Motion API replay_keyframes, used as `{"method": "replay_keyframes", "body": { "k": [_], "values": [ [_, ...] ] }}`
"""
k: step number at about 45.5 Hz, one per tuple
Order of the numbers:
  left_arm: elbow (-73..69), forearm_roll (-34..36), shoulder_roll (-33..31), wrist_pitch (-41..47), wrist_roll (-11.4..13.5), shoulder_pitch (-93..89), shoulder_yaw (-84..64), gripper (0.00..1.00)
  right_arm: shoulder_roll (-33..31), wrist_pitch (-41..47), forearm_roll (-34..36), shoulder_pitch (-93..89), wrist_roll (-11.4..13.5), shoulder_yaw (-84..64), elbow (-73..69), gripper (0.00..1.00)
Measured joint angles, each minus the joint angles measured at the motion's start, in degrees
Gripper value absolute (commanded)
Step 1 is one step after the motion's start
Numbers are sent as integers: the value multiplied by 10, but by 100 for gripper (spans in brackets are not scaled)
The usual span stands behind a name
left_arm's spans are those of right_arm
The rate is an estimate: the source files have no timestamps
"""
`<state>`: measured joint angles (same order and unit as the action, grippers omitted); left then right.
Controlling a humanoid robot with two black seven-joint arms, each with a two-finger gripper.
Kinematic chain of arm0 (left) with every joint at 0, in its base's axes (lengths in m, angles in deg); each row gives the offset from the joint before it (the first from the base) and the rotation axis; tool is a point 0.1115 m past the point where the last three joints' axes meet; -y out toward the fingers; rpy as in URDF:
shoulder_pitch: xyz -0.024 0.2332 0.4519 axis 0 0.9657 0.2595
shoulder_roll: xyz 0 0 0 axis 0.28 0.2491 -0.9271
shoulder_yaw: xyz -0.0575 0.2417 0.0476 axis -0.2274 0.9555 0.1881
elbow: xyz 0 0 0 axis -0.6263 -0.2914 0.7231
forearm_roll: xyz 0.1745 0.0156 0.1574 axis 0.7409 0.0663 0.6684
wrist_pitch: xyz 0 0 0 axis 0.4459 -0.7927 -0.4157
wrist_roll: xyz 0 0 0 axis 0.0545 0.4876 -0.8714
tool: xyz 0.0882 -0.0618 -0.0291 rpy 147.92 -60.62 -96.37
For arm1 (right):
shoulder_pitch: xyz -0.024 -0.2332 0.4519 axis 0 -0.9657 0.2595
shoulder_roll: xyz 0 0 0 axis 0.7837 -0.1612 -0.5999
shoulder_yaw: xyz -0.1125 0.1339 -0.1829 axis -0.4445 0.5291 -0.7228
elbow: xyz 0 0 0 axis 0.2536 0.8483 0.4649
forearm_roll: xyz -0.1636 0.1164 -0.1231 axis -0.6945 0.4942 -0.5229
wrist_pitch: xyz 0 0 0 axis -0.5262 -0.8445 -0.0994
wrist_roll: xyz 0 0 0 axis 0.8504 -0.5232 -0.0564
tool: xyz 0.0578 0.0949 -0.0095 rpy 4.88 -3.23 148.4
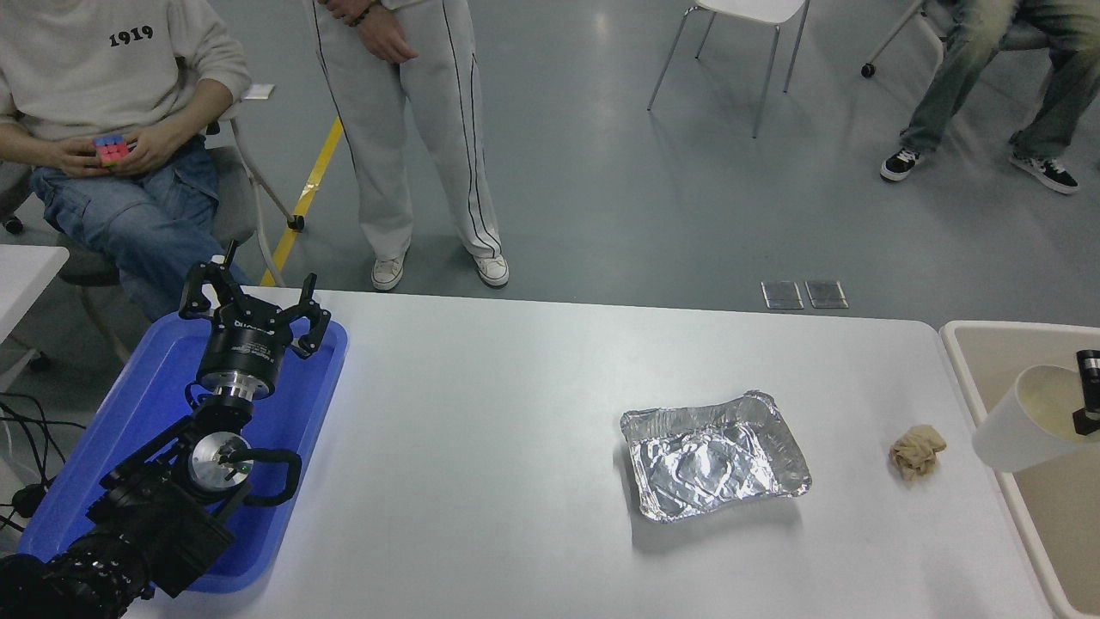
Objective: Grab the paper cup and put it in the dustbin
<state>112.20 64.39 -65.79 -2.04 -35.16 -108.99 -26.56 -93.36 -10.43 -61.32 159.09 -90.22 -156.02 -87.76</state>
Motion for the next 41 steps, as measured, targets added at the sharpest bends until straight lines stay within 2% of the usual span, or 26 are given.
{"method": "replay_keyframes", "body": {
  "k": [20, 41],
  "values": [
    [0, 0, 0, 0, 0, 0, 0, 100, 29, 3, -2, 126, 0, -71, -5, 0],
    [0, 0, 0, 0, 0, 0, 0, 100, 36, 4, -10, 144, 1, -109, 8, 0]
  ]
}}
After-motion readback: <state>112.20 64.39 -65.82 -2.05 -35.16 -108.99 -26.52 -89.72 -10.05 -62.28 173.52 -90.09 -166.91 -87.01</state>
